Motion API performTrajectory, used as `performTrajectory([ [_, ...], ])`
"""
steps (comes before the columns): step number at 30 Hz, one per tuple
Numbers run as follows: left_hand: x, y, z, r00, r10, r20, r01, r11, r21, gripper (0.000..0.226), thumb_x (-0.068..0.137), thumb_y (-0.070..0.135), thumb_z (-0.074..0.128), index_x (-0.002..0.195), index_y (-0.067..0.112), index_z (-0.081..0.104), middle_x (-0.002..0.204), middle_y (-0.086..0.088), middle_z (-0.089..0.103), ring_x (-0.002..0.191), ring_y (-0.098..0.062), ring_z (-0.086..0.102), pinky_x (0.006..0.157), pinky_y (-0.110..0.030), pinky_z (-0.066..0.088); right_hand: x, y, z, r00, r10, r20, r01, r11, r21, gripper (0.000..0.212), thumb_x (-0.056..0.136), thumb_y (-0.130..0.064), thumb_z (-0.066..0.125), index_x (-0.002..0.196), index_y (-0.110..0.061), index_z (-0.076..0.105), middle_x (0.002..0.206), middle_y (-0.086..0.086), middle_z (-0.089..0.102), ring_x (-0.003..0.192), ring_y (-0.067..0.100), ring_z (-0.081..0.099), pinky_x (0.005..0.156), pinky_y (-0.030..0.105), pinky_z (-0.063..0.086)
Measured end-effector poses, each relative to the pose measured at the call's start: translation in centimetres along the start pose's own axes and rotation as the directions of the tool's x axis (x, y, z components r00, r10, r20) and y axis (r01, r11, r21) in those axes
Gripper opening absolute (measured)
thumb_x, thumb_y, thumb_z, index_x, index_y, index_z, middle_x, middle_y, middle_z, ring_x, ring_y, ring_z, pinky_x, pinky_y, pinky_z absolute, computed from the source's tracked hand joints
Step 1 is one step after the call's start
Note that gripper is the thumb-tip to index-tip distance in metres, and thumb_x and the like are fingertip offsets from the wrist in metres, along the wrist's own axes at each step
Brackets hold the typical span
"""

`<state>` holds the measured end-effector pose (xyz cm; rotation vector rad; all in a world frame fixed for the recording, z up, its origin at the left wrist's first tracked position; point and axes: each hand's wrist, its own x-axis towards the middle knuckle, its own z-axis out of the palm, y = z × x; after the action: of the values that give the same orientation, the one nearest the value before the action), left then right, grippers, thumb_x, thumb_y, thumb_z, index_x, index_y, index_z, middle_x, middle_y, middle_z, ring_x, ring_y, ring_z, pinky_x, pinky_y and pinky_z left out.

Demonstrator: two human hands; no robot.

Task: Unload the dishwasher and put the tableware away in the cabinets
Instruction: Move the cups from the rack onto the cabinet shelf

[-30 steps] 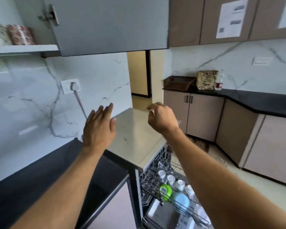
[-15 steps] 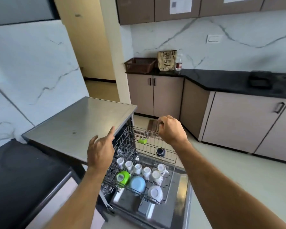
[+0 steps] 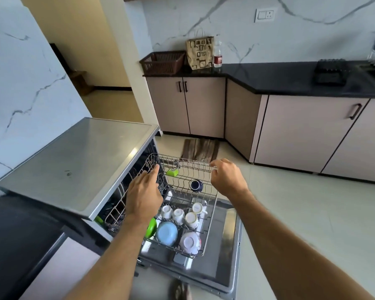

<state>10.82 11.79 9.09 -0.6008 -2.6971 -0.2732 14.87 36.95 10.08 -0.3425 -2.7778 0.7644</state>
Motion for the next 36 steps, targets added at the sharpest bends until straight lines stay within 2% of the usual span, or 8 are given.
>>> performTrajectory([
  [8,2.7,-3.0,7.8,0.986,-0.026,0.163,0.036,0.998,-0.060,0.064,0.085,0.011,0.067,0.144,0.010,0.042,0.124,-0.007,0.066,0.114,-0.023,0.063,0.106,-0.044,0.046,3.8,3.0,5.7,0.993,0.069,0.096,-0.067,0.998,-0.017,0.038,0.087,-0.009,0.052,0.123,-0.015,0.063,0.126,0.008,0.063,0.101,0.028,0.066,0.087,0.036,0.053],
  [15,5.6,-5.3,15.5,0.930,-0.026,0.368,0.067,0.993,-0.099,0.058,0.092,0.016,0.059,0.147,0.014,0.040,0.133,-0.004,0.060,0.128,-0.022,0.053,0.117,-0.038,0.029,9.6,4.8,12.3,0.956,0.154,0.250,-0.144,0.988,-0.058,0.042,0.092,-0.015,0.055,0.133,-0.015,0.054,0.136,0.007,0.054,0.111,0.029,0.063,0.090,0.036,0.052],
  [18,6.2,-6.6,18.2,0.900,-0.019,0.435,0.079,0.989,-0.121,0.058,0.094,0.019,0.057,0.148,0.016,0.036,0.138,-0.002,0.056,0.132,-0.020,0.048,0.118,-0.036,0.024,11.5,5.6,15.7,0.934,0.183,0.306,-0.172,0.983,-0.062,0.044,0.092,-0.010,0.053,0.136,-0.015,0.051,0.137,0.008,0.051,0.109,0.025,0.064,0.081,0.028,0.051],
  [20,6.7,-7.5,20.4,0.883,-0.017,0.469,0.098,0.984,-0.149,0.058,0.094,0.017,0.056,0.148,0.016,0.036,0.137,-0.002,0.056,0.130,-0.019,0.049,0.116,-0.034,0.027,12.5,6.5,18.2,0.918,0.204,0.340,-0.191,0.979,-0.071,0.046,0.091,-0.011,0.055,0.136,-0.018,0.050,0.137,0.005,0.049,0.105,0.022,0.063,0.075,0.024,0.049],
  [23,6.9,-8.7,23.5,0.845,0.005,0.534,0.107,0.978,-0.178,0.059,0.095,0.018,0.055,0.150,0.017,0.033,0.142,-0.002,0.051,0.134,-0.018,0.044,0.117,-0.033,0.029,13.7,7.7,22.0,0.890,0.244,0.386,-0.237,0.969,-0.068,0.055,0.087,-0.015,0.060,0.139,-0.023,0.043,0.135,0.003,0.045,0.111,0.025,0.059,0.084,0.035,0.056],
  [29,7.1,-10.5,28.9,0.775,0.014,0.631,0.127,0.976,-0.177,0.063,0.098,0.025,0.048,0.154,0.023,0.019,0.151,0.003,0.039,0.141,-0.014,0.034,0.119,-0.031,0.023,16.4,9.8,28.8,0.743,0.369,0.558,-0.375,0.921,-0.110,0.088,0.081,-0.003,0.058,0.154,-0.022,0.013,0.150,0.006,0.024,0.131,0.034,0.035,0.103,0.045,0.046],
  [32,7.4,-11.6,30.8,0.757,0.023,0.653,0.122,0.977,-0.176,0.064,0.097,0.023,0.051,0.154,0.022,0.021,0.151,0.002,0.039,0.140,-0.014,0.035,0.118,-0.029,0.021,17.8,10.6,31.2,0.749,0.359,0.556,-0.357,0.927,-0.116,0.095,0.079,0.000,0.062,0.155,-0.024,0.010,0.153,0.005,0.021,0.133,0.036,0.033,0.105,0.049,0.044],
  [36,6.8,-12.4,33.4,0.743,0.032,0.669,0.122,0.976,-0.182,0.062,0.093,0.018,0.056,0.151,0.020,0.032,0.145,-0.002,0.048,0.133,-0.018,0.045,0.113,-0.029,0.032,19.6,12.1,34.3,0.758,0.333,0.560,-0.258,0.943,-0.211,0.099,0.078,-0.004,0.066,0.155,-0.027,0.008,0.160,0.004,0.014,0.146,0.046,0.008,0.116,0.063,0.022],
])
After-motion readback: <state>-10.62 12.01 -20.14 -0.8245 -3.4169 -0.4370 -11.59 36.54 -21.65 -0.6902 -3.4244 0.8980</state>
